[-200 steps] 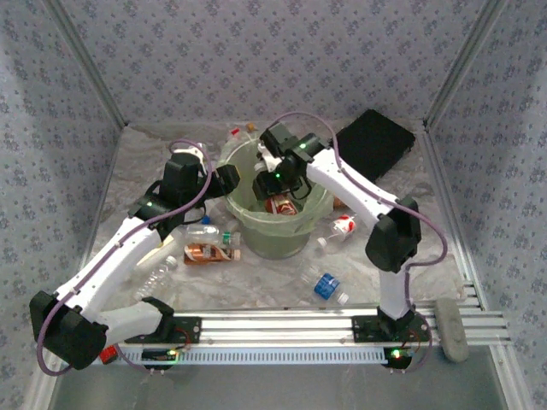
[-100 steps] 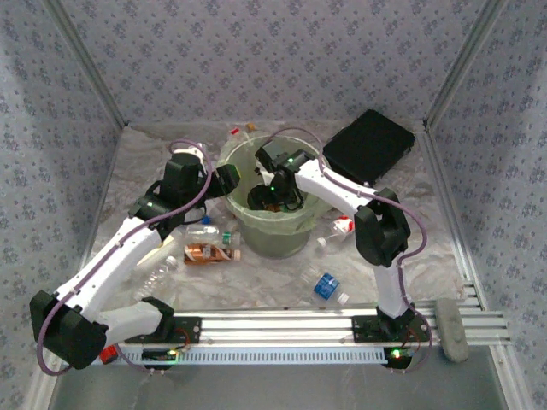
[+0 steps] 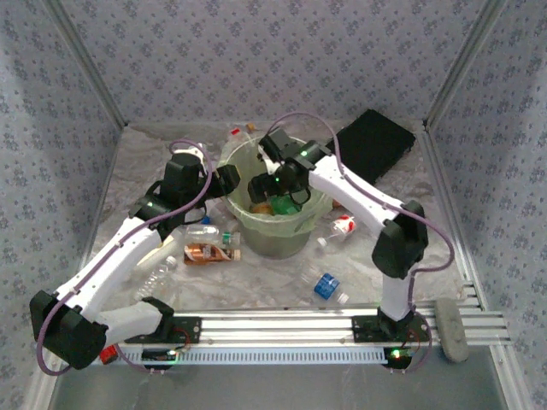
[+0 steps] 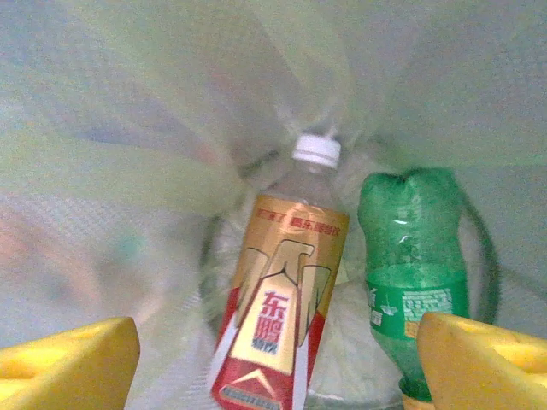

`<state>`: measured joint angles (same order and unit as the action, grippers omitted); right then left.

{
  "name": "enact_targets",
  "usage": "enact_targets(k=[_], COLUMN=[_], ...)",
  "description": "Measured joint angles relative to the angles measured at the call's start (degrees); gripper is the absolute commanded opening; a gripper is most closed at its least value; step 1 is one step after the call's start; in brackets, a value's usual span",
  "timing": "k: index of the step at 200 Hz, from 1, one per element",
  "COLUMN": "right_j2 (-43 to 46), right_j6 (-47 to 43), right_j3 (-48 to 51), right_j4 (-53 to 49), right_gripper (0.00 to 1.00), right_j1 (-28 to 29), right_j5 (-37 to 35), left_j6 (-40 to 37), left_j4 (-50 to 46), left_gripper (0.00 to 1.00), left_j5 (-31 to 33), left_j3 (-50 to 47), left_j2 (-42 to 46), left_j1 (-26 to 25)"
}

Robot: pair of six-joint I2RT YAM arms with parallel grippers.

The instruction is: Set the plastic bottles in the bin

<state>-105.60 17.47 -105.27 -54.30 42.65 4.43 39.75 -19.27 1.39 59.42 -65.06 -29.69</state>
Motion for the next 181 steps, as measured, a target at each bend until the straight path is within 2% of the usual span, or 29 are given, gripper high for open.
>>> enact_targets(k=[45, 74, 90, 115, 142, 159, 181], right_j2=[10.32, 17.35, 22.05, 29.24, 32.96, 33.0, 31.17], right_j6=[-0.39, 0.48, 1.81, 4.63, 6.78, 7.72, 9.92], right_j3=[-3.58, -1.53, 3.06, 14.43, 26.25, 32.37, 37.94], right_j4=[-2.03, -2.78, -2.47, -1.86, -0.37, 2.08, 5.31], right_gripper=[0.88, 0.9, 0.93, 0.98, 1.0, 1.0, 1.0], right_j1=[-0.26, -4.42, -10.19, -23.43, -35.01, -38.88, -39.65], right_j5=[-2.05, -3.5, -3.65, -2.62, -0.24, 0.79, 1.55], left_j6=[0.0, 0.0, -0.02, -0.02, -0.04, -0.07, -0.07], left_j4=[0.0, 0.0, 0.0, -0.02, -0.02, -0.02, -0.02], left_gripper=[0.72, 0.73, 0.73, 0.73, 0.73, 0.73, 0.73], left_j5=[0.0, 0.0, -0.02, -0.02, -0.02, -0.02, -0.02], left_j3=[0.0, 0.0, 0.0, 0.0, 0.0, 0.0, 0.0], left_j2=[0.0, 0.0, 0.0, 0.0, 0.0, 0.0, 0.0], left_j1=[0.0, 0.0, 0.0, 0.0, 0.0, 0.0, 0.0])
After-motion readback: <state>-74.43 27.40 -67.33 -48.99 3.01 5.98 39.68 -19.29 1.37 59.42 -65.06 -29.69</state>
